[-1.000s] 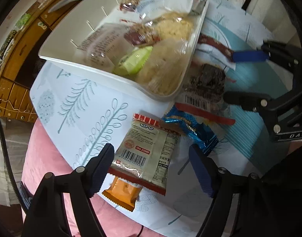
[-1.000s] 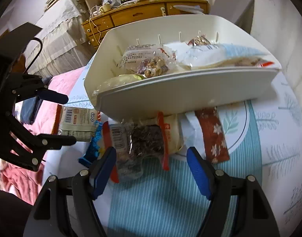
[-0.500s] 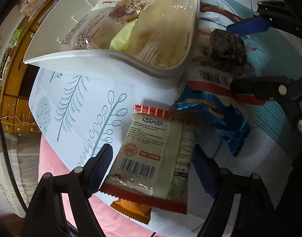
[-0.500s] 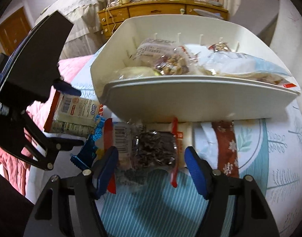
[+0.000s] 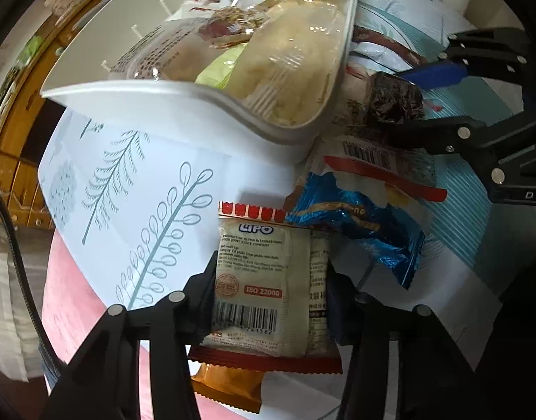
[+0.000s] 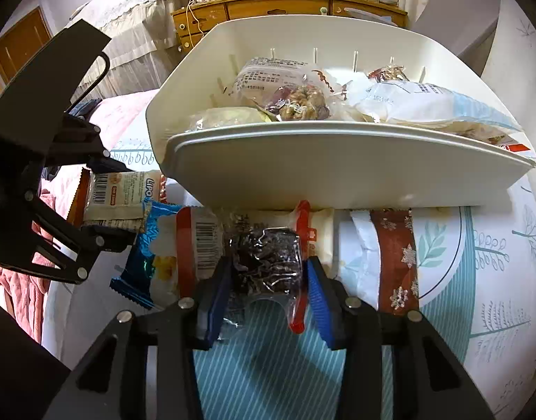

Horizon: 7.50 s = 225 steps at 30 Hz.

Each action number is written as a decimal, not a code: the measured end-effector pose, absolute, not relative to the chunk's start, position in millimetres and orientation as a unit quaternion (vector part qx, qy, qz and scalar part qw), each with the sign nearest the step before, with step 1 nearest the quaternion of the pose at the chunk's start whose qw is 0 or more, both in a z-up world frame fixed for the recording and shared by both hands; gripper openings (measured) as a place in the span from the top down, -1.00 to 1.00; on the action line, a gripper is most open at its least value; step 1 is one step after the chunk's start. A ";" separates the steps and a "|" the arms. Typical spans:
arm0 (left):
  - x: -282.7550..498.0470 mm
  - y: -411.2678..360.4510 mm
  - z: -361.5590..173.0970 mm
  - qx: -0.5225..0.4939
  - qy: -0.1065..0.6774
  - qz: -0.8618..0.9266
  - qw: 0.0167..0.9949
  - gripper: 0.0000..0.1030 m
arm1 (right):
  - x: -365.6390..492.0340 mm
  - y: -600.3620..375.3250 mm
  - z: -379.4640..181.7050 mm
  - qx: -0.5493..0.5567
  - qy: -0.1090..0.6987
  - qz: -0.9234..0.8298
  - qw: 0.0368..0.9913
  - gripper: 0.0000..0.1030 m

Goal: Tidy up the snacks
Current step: 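Grasp the cream LIPO biscuit packet with left tool while right tool grasps the dark-filled clear bag, then lift the LIPO packet toward the tray with left tool while right tool lifts the dark-filled bag, then open left tool over the tray to drop the LIPO packet while right tool releases the dark bag, then withdraw both open tools from the tray toward the remaining loose snacks, then grasp the blue wrapper with left tool while right tool grasps the brown snowflake packet, then carry both packets over the tray and open both tools to release them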

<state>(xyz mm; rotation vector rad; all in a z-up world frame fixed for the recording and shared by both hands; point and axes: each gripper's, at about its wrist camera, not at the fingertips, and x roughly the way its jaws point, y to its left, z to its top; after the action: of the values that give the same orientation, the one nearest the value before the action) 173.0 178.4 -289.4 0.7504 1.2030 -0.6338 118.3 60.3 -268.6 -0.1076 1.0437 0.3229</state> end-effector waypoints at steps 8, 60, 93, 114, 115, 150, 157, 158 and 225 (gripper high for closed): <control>158.9 185.1 -283.8 0.311 0.554 -0.257 0.728 0.12 | 116.7 60.7 -267.0 -0.041 0.508 0.157 0.846 0.19; 213.2 173.6 -152.5 -0.089 0.499 -0.116 0.854 0.12 | 168.2 5.8 -136.3 -0.023 0.381 0.139 0.914 0.18; 141.0 191.5 -156.8 -0.149 0.501 -0.154 0.838 -0.48 | 117.5 -14.3 -137.9 0.056 0.400 0.110 0.908 -0.13; 75.3 193.9 -217.9 -0.239 0.576 -0.075 0.778 -0.48 | 59.8 -14.7 -179.2 0.074 0.474 0.086 0.873 -0.12; 76.3 194.2 -220.5 -0.243 0.577 -0.061 0.777 -0.48 | 60.8 -15.5 -182.6 0.072 0.479 0.087 0.870 -0.12; 114.0 182.0 -286.6 -0.347 0.556 0.190 0.731 -0.06 | 133.5 -17.6 -279.9 -0.122 0.449 0.201 0.862 -0.12; 121.4 180.6 -290.1 -0.364 0.544 0.179 0.735 0.18 | 142.7 -8.5 -287.4 -0.134 0.449 0.211 0.858 -0.11; 121.1 181.4 -290.6 -0.366 0.544 0.177 0.734 0.23 | 143.2 -8.4 -287.2 -0.134 0.449 0.212 0.857 -0.11; 201.0 134.6 -100.6 -0.201 0.488 0.013 0.849 0.20 | 214.6 -67.0 -142.4 0.042 0.394 0.192 0.898 -0.38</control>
<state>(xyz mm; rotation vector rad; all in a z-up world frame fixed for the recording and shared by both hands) 201.0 134.6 -100.6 -0.4230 1.0279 0.0282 214.6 -67.0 -142.4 0.0865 0.8150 0.3979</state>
